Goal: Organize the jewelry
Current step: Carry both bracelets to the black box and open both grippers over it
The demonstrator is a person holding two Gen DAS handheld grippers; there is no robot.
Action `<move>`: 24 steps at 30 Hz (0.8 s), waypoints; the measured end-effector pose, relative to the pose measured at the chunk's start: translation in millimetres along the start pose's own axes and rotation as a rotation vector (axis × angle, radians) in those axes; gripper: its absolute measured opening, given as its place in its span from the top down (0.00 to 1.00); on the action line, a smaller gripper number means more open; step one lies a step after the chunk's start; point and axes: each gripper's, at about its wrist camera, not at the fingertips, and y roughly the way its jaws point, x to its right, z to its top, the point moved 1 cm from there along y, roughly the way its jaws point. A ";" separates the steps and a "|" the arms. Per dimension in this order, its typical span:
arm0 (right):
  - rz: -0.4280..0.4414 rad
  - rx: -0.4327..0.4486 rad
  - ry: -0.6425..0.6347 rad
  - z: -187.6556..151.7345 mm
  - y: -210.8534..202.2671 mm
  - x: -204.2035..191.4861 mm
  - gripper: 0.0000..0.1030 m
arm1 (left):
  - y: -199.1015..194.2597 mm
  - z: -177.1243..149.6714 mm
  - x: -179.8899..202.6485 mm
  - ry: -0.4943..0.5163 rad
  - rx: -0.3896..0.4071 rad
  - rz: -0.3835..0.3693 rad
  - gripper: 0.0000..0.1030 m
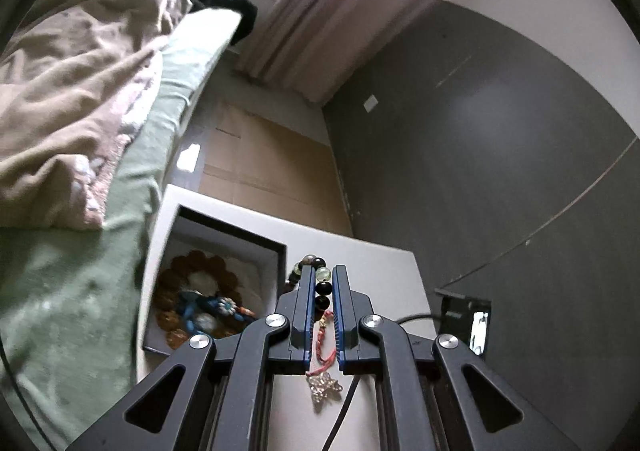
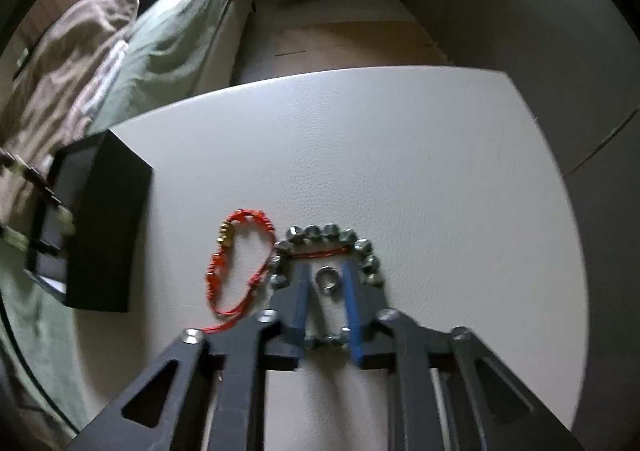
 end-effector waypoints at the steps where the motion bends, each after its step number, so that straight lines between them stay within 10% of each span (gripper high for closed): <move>1: -0.009 0.001 -0.009 -0.3 -1.0 -0.6 0.85 | -1.8 1.6 -2.4 -0.005 0.004 0.004 0.92; 9: 0.072 0.030 0.040 5.0 -16.9 2.6 0.86 | 2.1 7.2 -20.4 -0.035 -0.003 0.103 0.91; 15: 0.272 0.139 0.095 11.8 -51.4 4.3 0.86 | -2.4 10.3 -31.5 -0.081 0.024 0.124 0.33; 24: 0.531 0.198 0.085 17.3 -69.7 -28.5 0.86 | -12.8 18.9 -43.1 -0.103 0.059 0.144 0.33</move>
